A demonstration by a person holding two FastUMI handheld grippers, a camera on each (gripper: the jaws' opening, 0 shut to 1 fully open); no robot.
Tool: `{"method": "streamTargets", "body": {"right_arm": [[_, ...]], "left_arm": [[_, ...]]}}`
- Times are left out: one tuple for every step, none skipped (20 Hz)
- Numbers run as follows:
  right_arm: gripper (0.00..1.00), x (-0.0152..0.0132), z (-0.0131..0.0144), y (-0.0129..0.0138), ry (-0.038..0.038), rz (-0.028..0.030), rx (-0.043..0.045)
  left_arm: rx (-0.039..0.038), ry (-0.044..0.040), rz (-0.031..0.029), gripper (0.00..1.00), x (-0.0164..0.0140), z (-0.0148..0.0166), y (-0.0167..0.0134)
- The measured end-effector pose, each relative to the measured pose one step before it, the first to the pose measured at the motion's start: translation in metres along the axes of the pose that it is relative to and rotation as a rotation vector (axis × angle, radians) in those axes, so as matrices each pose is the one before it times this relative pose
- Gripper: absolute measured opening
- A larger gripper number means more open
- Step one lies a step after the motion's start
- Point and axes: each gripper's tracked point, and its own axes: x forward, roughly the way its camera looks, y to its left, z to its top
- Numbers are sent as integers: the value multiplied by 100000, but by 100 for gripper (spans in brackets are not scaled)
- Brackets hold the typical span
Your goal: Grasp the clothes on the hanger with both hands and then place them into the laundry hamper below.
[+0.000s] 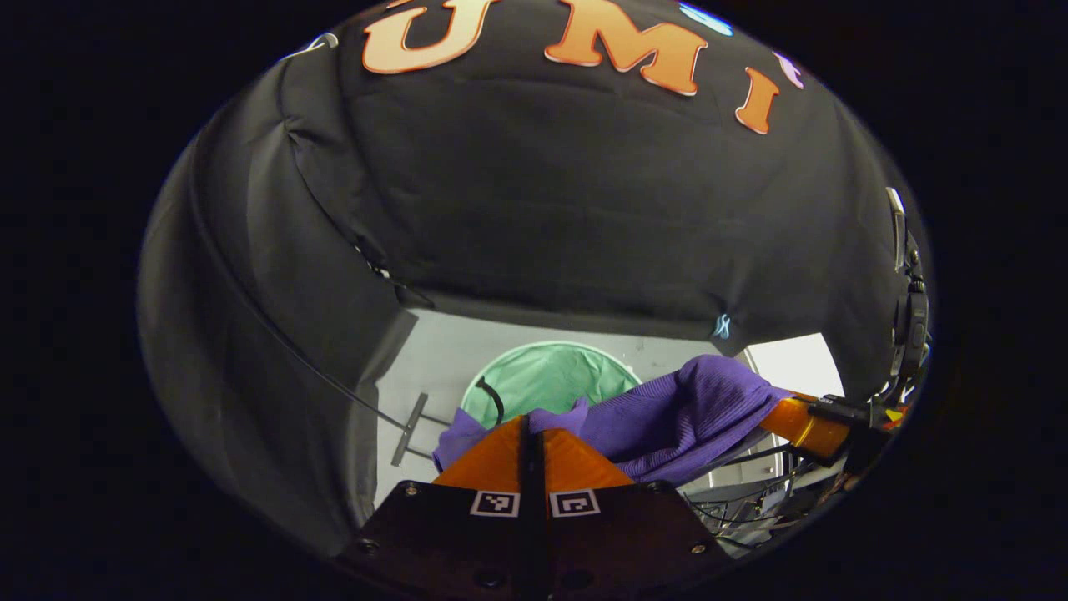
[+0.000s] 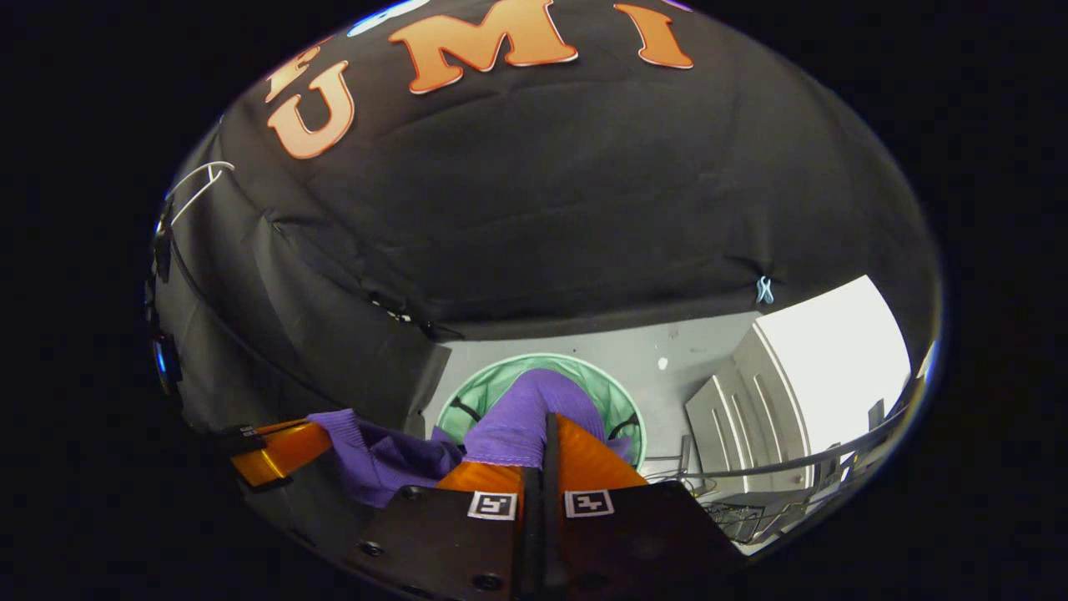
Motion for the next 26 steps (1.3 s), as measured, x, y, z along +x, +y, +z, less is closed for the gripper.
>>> {"method": "streamTargets", "body": {"right_arm": [[8, 606, -716, -152, 2110, -326, -390], [8, 875, -760, -61, 2398, -192, -193], [8, 1076, -676, -113, 2121, -165, 81], [8, 889, -545, -110, 2168, -281, -74], [8, 906, -630, -222, 2526, -747, -355], [8, 865, -695, -327, 2296, -1172, -904], [8, 822, -645, -325, 2257, -1370, -697], [8, 679, -521, -143, 2055, -437, 68], [8, 571, -405, 71, 1627, 99, 560], [8, 296, -355, -31, 1333, -106, 619], [9, 256, -336, -196, 1247, -360, 106], [8, 249, -298, -393, 1197, -386, -69], [9, -124, -163, -282, 899, -45, -9], [13, 153, -331, -226, 1424, -328, 255], [13, 52, -279, -271, 1385, -1, 973], [7, 4, -154, -109, 189, 744, 1384], [45, -238, -6, 30, -364, 1040, 1229], [46, -401, 157, -301, -277, 287, 421], [31, -256, 122, -156, -325, 300, -56], [46, -456, -37, -209, -547, -514, -805], [61, -419, 155, -216, -1017, -120, -1161], [69, -605, 103, -297, -1048, -784, -1035], [79, -622, 100, -187, -1021, -386, -229], [86, -668, 293, -2, -981, -389, -26], [92, -427, 242, -231, -1337, -637, -279], [90, -338, 253, -401, -1601, -234, -529]], "left_arm": [[7, 2219, 1227, 1, 787, -589, -3], [-786, 2083, 435, 0, 638, -481, -65], [-1284, 2226, 225, 0, 969, -517, -228], [-1045, 2519, 265, 0, 938, -745, 91], [-704, 2546, 952, 0, 880, -697, 31], [81, 2327, 1170, 0, 845, -640, 115], [139, 2031, 1599, 0, 524, -438, 255], [-177, 1199, 771, 1, 632, -398, 14], [-234, 1105, 238, 1, 364, -197, -65], [-238, 1225, 125, 1, -11, -534, -53], [-272, 745, 179, 1, 67, -210, -43], [-315, 545, -19, 2, 415, -344, 10], [-351, 676, -803, 5, 38, 14, -310], [-320, 1140, 197, 7, -210, -135, -138], [-692, 554, -603, 8, -103, -2, 22], [-1013, 136, -1311, 15, -106, -79, -485], [-696, 308, 245, 19, -228, 6, -71], [-72, 336, 357, 40, 30, -316, 67], [520, 7, 1069, 60, -290, -31, 196], [597, -296, 1008, 80, -602, -122, 335], [327, -357, 663, 100, -451, -98, 162], [157, -521, 1137, 99, -387, -254, 269], [187, -524, 1328, 97, -324, 39, 203], [272, -1101, 682, 98, -671, -75, 16], [290, -1692, 457, 98, -828, 189, 69], [79, -2027, 304, 98, -849, -196, -4]]}}
